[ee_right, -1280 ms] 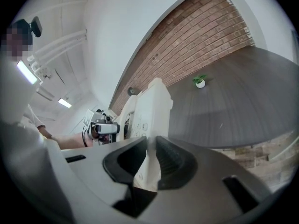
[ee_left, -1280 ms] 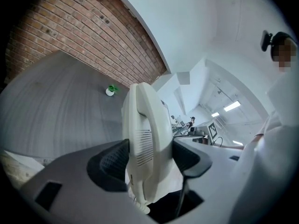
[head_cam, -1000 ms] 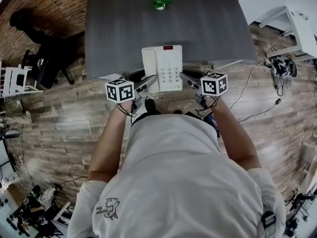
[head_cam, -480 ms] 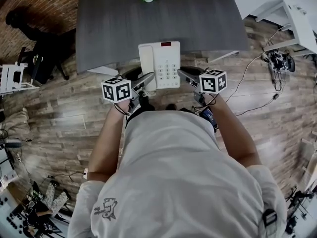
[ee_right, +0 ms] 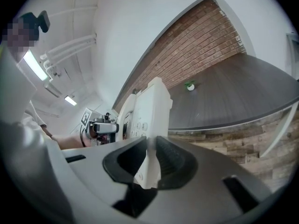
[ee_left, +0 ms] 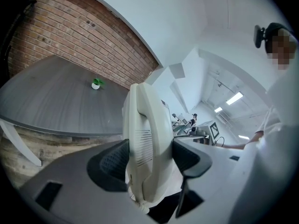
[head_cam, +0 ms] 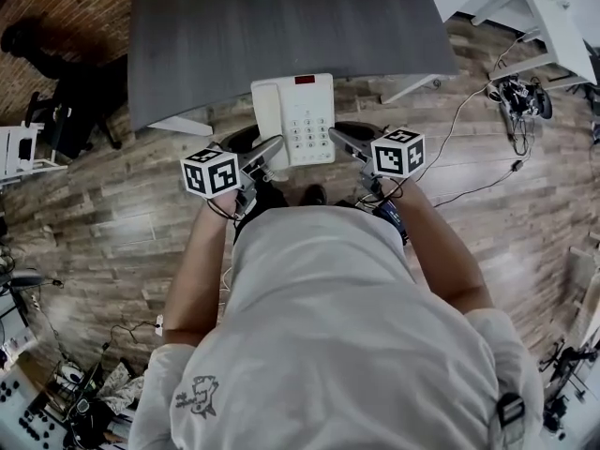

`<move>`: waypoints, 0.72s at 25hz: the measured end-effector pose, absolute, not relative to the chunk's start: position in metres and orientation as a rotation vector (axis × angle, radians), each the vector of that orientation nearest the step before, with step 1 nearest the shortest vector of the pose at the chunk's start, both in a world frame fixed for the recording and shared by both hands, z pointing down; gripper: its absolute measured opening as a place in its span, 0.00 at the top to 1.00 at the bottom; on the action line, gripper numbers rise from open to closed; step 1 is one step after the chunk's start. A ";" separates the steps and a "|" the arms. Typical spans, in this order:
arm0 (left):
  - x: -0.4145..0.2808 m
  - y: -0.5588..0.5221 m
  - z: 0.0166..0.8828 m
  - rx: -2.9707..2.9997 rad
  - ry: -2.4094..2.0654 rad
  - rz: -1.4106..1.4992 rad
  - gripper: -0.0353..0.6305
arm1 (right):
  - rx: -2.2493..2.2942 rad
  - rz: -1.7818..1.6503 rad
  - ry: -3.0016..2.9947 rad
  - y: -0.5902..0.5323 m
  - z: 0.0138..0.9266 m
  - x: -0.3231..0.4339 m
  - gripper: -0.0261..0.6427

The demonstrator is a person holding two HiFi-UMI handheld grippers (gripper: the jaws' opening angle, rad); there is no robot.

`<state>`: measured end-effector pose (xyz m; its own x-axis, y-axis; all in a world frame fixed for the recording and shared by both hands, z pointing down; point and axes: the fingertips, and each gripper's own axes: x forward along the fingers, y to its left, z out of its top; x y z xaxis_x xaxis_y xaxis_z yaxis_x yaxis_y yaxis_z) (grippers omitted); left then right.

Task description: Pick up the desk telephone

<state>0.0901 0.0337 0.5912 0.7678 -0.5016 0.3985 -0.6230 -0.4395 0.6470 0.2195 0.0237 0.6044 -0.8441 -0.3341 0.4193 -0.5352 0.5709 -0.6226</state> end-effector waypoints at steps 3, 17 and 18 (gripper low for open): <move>0.098 0.042 0.586 2.140 -0.836 0.187 0.49 | 0.736 1.134 -2.558 0.034 0.601 0.228 0.85; 0.106 0.098 0.569 2.142 -0.876 0.172 0.49 | 0.736 1.115 -2.583 0.087 0.586 0.235 0.85; 0.103 0.101 0.568 2.142 -0.884 0.174 0.49 | 0.734 1.110 -2.583 0.089 0.585 0.233 0.85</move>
<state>0.1034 0.1011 0.5678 0.7466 -0.5359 0.3943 -0.6454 -0.4398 0.6245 0.2327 0.0894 0.5850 -0.8466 -0.3534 0.3980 -0.5320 0.5863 -0.6110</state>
